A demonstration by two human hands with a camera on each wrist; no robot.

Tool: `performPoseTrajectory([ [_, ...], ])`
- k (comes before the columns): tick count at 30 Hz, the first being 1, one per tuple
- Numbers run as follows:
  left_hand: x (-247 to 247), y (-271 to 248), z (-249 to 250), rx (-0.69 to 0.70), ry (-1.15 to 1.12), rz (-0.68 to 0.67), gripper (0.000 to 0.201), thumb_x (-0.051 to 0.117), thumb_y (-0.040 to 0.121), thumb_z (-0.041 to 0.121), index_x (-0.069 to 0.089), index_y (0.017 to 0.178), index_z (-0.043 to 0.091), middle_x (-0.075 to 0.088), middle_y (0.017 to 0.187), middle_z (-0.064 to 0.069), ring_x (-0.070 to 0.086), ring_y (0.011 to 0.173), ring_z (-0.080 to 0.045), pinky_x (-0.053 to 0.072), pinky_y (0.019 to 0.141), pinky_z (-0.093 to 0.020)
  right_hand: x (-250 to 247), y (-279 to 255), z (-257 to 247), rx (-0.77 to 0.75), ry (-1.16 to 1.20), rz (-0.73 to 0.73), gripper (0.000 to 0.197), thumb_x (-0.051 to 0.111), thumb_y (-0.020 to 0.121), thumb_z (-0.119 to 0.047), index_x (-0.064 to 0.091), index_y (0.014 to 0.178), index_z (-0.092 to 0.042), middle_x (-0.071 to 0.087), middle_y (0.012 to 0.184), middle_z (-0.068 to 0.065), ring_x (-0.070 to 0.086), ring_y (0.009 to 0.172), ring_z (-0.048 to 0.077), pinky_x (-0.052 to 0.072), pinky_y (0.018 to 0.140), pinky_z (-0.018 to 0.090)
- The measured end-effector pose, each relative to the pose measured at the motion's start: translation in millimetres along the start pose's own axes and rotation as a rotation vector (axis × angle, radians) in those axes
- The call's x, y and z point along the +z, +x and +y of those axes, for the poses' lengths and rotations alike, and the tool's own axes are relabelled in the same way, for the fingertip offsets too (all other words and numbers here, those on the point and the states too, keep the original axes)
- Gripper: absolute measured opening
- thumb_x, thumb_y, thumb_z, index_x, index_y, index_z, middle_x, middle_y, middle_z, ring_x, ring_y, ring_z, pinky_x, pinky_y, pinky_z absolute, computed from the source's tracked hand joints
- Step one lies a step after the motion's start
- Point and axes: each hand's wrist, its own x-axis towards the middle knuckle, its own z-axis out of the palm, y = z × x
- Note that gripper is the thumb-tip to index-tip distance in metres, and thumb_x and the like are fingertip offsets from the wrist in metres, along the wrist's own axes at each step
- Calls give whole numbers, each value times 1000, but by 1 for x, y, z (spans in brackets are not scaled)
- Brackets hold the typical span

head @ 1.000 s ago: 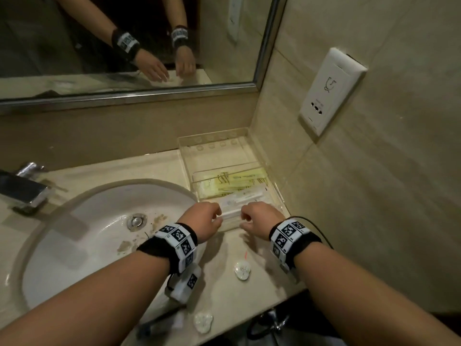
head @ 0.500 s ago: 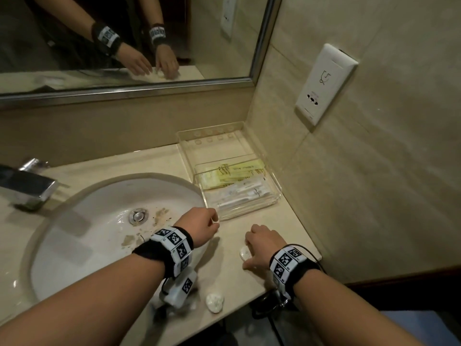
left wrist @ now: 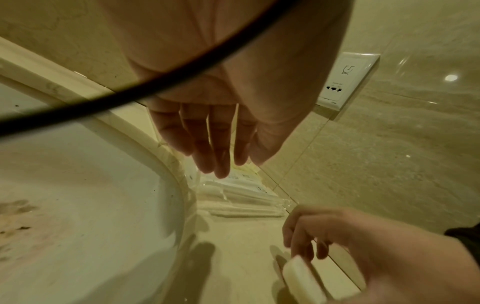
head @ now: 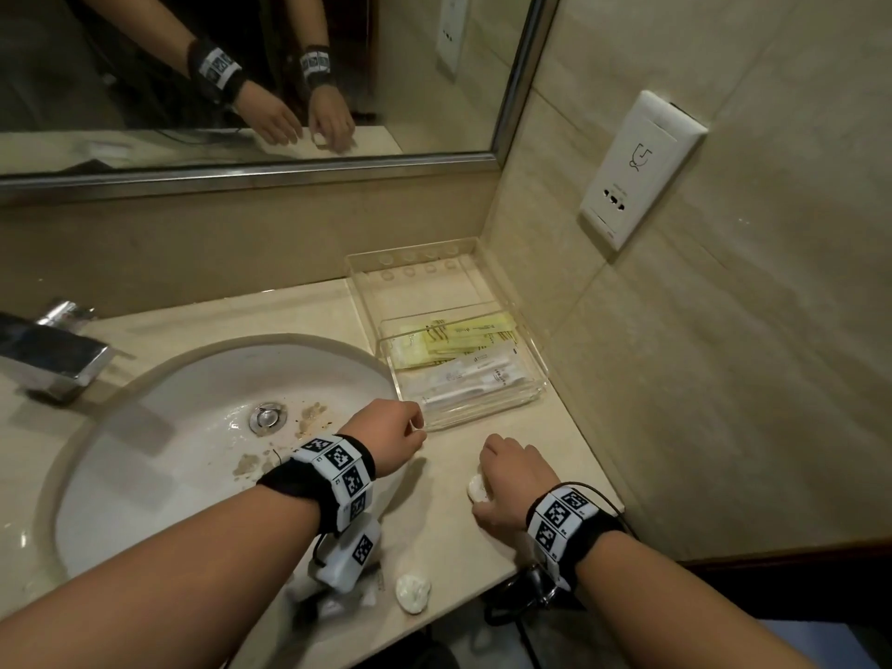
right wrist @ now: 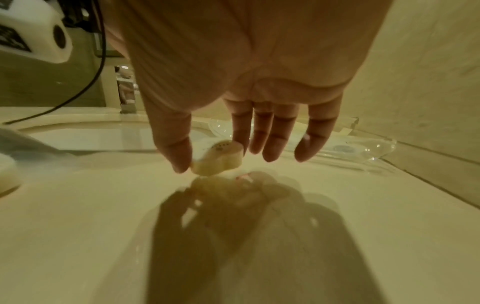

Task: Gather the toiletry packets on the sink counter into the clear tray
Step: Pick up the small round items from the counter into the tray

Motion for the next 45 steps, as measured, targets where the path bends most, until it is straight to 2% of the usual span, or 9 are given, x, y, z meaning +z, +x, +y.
performPoseTrajectory([
  [4, -2, 3, -3, -32, -17, 11, 23, 51, 94, 31, 65, 106, 17, 69, 104, -1, 62, 94, -19, 50, 83, -31, -31, 13, 10, -17, 128, 199, 47, 58, 77, -56, 56, 102, -17, 51, 109, 0, 51, 92, 17, 50, 84, 33],
  [6, -3, 3, -6, -59, -22, 12, 23, 50, 94, 31, 65, 105, 17, 69, 104, -1, 62, 93, -19, 51, 82, -31, -53, 31, 14, -8, 146, 286, 45, 60, 76, -56, 57, 102, -19, 51, 109, -3, 49, 93, 13, 50, 87, 34],
  [8, -5, 2, -10, -96, -33, 22, 24, 51, 94, 32, 65, 106, 17, 68, 104, -2, 62, 94, -19, 51, 83, -32, -73, 54, 14, -6, 143, 315, 46, 62, 76, -54, 58, 103, -17, 51, 110, -1, 49, 97, 16, 50, 88, 37],
  [16, -20, -10, -34, -240, -65, 85, 26, 51, 94, 32, 63, 110, 17, 69, 105, 0, 61, 95, -18, 47, 80, -29, -88, 138, -24, -24, 31, 190, 50, 63, 77, -50, 60, 108, -11, 51, 117, 9, 52, 106, 27, 48, 87, 42],
  [25, -25, -24, -54, -324, -117, 108, 26, 52, 94, 30, 63, 111, 14, 70, 104, -2, 62, 95, -20, 51, 86, -35, -70, 168, -31, 13, -34, 131, 55, 56, 85, -54, 56, 119, -12, 50, 124, 12, 49, 115, 29, 45, 92, 44],
  [30, -26, -30, -56, -311, -126, 97, 27, 52, 93, 30, 63, 112, 14, 70, 104, -1, 61, 98, -20, 50, 87, -36, -76, 151, -32, 17, 35, 166, 59, 60, 84, -54, 52, 123, -11, 50, 125, 11, 50, 115, 30, 45, 94, 45],
  [35, -28, -36, -55, -240, -116, 99, 27, 52, 93, 31, 63, 112, 15, 69, 105, -2, 61, 98, -20, 48, 84, -31, -79, 97, -42, -121, 141, 298, 50, 62, 84, -48, 56, 119, -13, 56, 116, 7, 54, 104, 26, 47, 88, 39],
  [40, -20, -47, -52, -168, -101, 76, 26, 53, 93, 32, 63, 110, 16, 69, 104, -1, 60, 96, -20, 45, 79, -28, -52, 28, -55, -151, 158, 136, 54, 63, 81, -54, 56, 120, -18, 56, 115, 2, 56, 99, 22, 47, 86, 36],
  [45, -14, -62, -49, -89, -102, 41, 24, 52, 92, 32, 64, 107, 17, 69, 103, -2, 61, 95, -21, 50, 83, -33, -13, -21, -71, -130, 142, -9, 59, 65, 75, -60, 57, 119, -21, 54, 116, 0, 56, 101, 22, 45, 86, 35],
])
